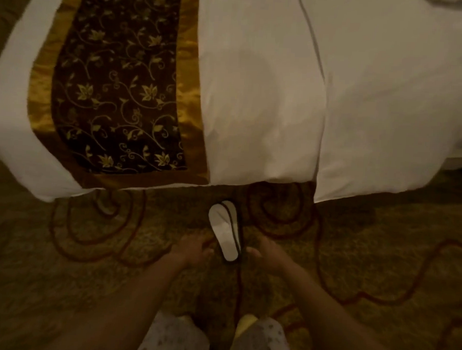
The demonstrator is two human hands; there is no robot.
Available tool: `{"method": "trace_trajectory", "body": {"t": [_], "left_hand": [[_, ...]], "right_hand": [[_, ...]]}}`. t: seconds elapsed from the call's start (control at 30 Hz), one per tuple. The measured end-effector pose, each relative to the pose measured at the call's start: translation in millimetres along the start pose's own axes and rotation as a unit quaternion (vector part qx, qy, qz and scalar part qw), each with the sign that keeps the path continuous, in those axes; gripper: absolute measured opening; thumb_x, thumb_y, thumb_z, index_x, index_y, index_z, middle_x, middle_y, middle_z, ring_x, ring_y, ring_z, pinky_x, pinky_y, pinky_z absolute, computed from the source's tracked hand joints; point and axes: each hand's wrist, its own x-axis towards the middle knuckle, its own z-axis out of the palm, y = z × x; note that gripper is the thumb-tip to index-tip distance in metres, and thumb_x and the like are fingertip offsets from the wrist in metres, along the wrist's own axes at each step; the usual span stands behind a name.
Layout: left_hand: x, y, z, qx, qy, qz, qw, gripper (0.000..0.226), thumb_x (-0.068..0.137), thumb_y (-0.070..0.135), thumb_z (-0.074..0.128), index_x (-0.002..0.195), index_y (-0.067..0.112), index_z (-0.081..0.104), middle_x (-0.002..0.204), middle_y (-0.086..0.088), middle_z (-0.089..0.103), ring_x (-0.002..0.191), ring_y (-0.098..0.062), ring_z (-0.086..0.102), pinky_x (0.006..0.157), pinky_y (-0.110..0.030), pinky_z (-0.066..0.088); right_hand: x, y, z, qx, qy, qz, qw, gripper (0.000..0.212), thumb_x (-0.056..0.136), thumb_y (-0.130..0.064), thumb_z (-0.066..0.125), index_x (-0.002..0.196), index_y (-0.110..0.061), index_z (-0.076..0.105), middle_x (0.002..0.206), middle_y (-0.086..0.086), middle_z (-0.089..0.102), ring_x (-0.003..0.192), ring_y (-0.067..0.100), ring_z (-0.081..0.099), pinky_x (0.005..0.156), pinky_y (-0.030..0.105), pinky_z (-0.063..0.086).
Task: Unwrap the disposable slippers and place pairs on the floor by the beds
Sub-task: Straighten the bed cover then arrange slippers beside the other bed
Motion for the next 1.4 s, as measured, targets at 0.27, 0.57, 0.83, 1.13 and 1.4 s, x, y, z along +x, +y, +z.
{"method": "trace_trajectory", "body": {"t": [0.27, 0.57, 0.83, 1.13, 1.4], "left_hand": [[159.2, -66.9, 105.0, -0.054, 0.005, -0.02, 0.998, 0.05, 0.096, 0.035, 0.04, 0.143, 0.019, 0.033, 0.149, -0.01, 0.038, 0.134, -0.027, 0.038, 0.113, -0.035, 0.03], [301.9, -105.3, 202.4, -0.198, 0.071, -0.041, 0.977, 0.061, 0.091, 0.026, 0.055, 0.144, 0.01, 0.029, 0.147, -0.014, 0.038, 0.133, -0.028, 0.039, 0.111, -0.037, 0.035], [341.9, -108.3, 249.2, -0.413, 0.207, -0.098, 0.882, 0.061, 0.083, 0.014, 0.065, 0.137, 0.003, 0.039, 0.139, -0.019, 0.047, 0.127, -0.032, 0.046, 0.105, -0.041, 0.042], [361.4, -108.2, 251.6, -0.594, 0.224, -0.192, 0.749, 0.056, 0.083, 0.011, 0.065, 0.134, 0.002, 0.041, 0.132, -0.021, 0.051, 0.115, -0.035, 0.053, 0.093, -0.042, 0.051], [355.0, -133.8, 238.5, -0.487, 0.335, -0.201, 0.781, 0.05, 0.086, 0.007, 0.061, 0.131, 0.002, 0.039, 0.136, -0.022, 0.045, 0.119, -0.035, 0.049, 0.099, -0.041, 0.044]], "right_hand": [[180.2, 50.8, 112.6, 0.018, 0.001, 0.029, 0.999, 0.066, 0.09, -0.057, 0.039, 0.139, -0.012, 0.037, 0.143, 0.014, 0.043, 0.126, 0.03, 0.046, 0.098, 0.037, 0.04], [338.4, 87.8, 186.5, -0.056, 0.137, 0.065, 0.987, 0.054, 0.094, -0.047, 0.039, 0.129, -0.005, 0.043, 0.134, 0.017, 0.049, 0.119, 0.031, 0.05, 0.098, 0.037, 0.042], [368.9, 102.5, 214.8, 0.085, 0.206, 0.056, 0.973, 0.045, 0.096, -0.033, 0.042, 0.126, 0.001, 0.045, 0.131, 0.022, 0.052, 0.119, 0.035, 0.05, 0.099, 0.038, 0.042], [360.2, 98.5, 208.6, 0.279, 0.23, -0.017, 0.932, 0.044, 0.095, -0.027, 0.048, 0.132, -0.004, 0.045, 0.134, 0.017, 0.052, 0.114, 0.025, 0.052, 0.094, 0.031, 0.042], [346.2, 108.6, 180.6, -0.071, 0.48, -0.061, 0.872, 0.022, 0.094, -0.019, 0.044, 0.108, -0.006, 0.056, 0.104, 0.012, 0.062, 0.093, 0.024, 0.058, 0.076, 0.034, 0.048]]}}
